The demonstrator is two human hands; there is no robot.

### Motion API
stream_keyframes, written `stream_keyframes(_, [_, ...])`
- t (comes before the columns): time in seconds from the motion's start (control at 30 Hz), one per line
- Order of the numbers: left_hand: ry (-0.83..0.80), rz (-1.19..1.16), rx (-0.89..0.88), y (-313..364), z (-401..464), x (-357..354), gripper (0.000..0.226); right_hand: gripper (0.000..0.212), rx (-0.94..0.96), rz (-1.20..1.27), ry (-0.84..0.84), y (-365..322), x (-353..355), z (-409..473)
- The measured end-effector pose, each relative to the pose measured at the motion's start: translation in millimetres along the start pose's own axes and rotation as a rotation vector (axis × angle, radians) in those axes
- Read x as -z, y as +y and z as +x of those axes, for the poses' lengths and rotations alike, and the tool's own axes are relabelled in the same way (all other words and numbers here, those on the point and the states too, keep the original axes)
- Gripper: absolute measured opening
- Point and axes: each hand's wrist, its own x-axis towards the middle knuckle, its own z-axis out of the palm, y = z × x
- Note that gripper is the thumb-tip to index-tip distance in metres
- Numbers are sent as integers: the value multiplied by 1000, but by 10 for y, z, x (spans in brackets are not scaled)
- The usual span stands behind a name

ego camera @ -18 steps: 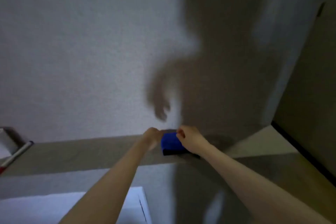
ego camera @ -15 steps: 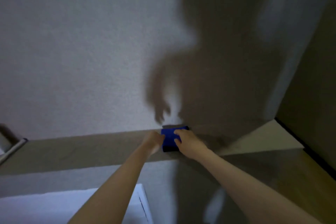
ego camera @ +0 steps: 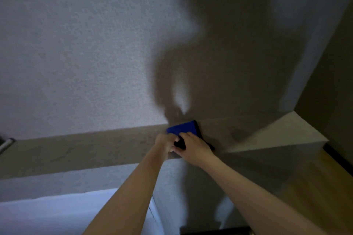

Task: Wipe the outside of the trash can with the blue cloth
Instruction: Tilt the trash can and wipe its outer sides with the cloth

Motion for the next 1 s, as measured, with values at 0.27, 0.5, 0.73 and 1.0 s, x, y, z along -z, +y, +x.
stream_keyframes(0.27, [-300, -549, 29, 93, -446, 92, 12, 18, 190, 258, 338, -64, 194, -306])
stream_keyframes(0.5, [-235, -396, 51, 156, -601, 76, 13, 39, 15, 757, 375, -121, 300, -422])
stream_keyframes(0.73, [-245, -252, 103, 54, -702, 108, 14, 27, -139, 1176, 282, -53, 255, -597])
stream_keyframes(1.0, [-288, -200, 26, -378, -692, -54, 33, 31, -161, 1053, 459, 290, 136, -866])
